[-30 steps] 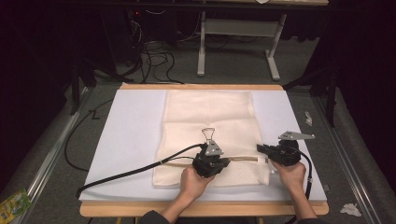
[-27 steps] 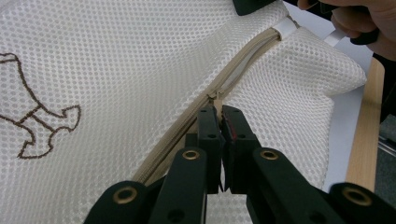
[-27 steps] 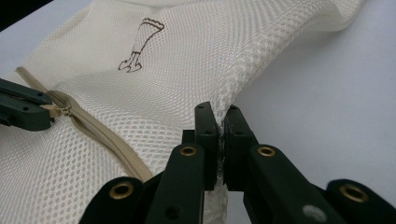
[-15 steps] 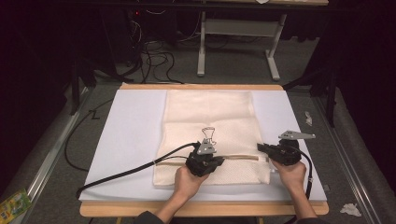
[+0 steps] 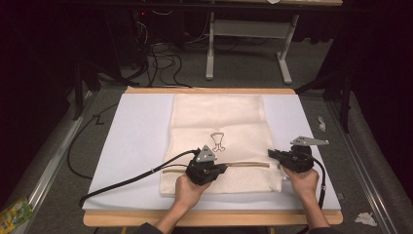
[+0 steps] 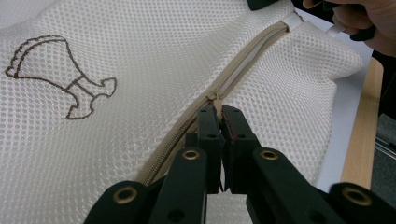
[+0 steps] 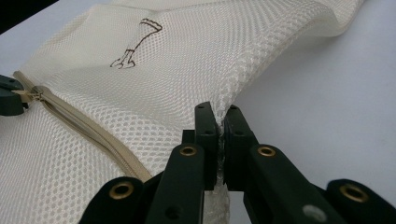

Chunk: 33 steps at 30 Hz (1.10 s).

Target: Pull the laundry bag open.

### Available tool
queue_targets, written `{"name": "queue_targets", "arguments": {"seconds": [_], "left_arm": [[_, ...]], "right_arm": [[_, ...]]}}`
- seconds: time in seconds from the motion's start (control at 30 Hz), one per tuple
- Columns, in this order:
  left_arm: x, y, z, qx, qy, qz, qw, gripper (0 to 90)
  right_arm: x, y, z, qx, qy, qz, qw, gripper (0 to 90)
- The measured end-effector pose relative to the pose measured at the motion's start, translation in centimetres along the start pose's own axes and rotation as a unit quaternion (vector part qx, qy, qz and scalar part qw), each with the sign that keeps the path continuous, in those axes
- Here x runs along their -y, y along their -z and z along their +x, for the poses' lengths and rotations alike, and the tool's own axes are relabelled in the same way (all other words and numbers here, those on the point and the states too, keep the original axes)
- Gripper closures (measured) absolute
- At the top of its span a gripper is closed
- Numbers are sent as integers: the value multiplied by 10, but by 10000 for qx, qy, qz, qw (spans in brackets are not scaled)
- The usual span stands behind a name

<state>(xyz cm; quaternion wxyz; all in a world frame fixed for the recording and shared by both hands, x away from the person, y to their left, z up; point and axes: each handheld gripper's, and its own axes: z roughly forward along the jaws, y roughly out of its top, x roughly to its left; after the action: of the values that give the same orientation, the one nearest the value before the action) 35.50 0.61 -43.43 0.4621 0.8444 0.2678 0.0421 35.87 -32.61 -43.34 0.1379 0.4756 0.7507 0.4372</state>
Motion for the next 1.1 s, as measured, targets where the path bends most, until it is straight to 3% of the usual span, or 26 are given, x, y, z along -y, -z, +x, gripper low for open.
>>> {"name": "queue_targets", "arguments": {"seconds": [0.3,0.5,0.73,0.9,1.1], "left_arm": [[1,10,2,-46,-62,-13,10000,872],[8,15,7,-1,80,-149,9999,871],[10,21,9,-67,13,-152,9999,872],[16,30,18,-66,180,-248,9995,872],[16,38,20,-107,146,-313,9993,872]], "right_arm": [[1,-1,-2,-34,5,-55,10000,880],[0,-3,0,-23,-16,-28,10000,880],[-2,-5,3,35,16,29,10000,880],[-4,-6,5,69,67,41,9999,880],[-4,-6,6,78,40,45,10000,880]]}}
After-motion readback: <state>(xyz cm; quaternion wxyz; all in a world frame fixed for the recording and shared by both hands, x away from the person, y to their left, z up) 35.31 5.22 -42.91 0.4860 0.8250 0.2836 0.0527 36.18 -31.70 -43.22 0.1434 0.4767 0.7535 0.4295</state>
